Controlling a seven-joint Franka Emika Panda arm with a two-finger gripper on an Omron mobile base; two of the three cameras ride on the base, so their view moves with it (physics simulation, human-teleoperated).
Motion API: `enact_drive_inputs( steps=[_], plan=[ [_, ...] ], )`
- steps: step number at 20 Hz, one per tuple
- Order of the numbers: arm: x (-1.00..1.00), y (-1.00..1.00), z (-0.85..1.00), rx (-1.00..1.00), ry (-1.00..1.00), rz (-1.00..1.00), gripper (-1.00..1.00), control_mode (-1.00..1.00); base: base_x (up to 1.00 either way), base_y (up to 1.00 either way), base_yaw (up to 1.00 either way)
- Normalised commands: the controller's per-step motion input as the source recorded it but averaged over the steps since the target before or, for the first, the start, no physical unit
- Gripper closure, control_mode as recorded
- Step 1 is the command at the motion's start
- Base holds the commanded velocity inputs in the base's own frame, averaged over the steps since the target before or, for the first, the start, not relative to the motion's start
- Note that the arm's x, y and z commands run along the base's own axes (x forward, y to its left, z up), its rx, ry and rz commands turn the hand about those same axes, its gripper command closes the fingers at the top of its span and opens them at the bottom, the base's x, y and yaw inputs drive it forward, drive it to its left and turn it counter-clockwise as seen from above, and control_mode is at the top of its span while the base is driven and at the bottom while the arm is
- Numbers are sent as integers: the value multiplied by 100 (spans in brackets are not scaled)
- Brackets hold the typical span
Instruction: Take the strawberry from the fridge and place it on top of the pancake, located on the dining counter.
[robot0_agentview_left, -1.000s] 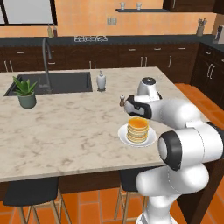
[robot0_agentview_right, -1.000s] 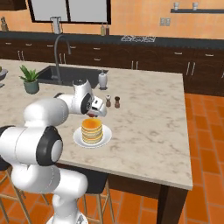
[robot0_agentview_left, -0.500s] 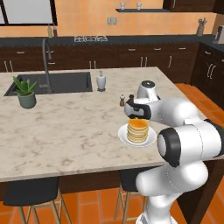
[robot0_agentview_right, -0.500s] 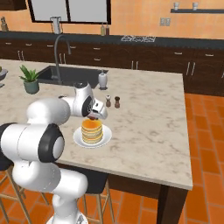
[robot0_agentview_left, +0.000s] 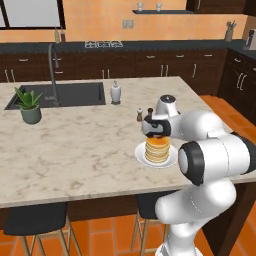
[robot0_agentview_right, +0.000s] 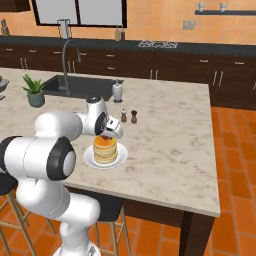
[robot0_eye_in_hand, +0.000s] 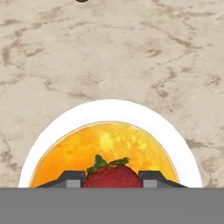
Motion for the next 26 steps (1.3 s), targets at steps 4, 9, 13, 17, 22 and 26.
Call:
enact_drive_inputs(
  steps=[4,9,13,17,22,26],
  plan=[
    [0,0,-11,0,0,0,100,-100,0,0,0],
    [-20,0,-10,0,1,-1,-100,-100,0,0,0],
    [-13,0,0,0,0,-1,-100,-100,0,0,0],
    [-14,0,28,-3,-3,-2,-100,-100,0,0,0],
    [-46,17,73,-11,0,-2,-100,-100,0,0,0],
    [-77,57,25,-13,8,0,-100,-100,0,0,0]
  ],
)
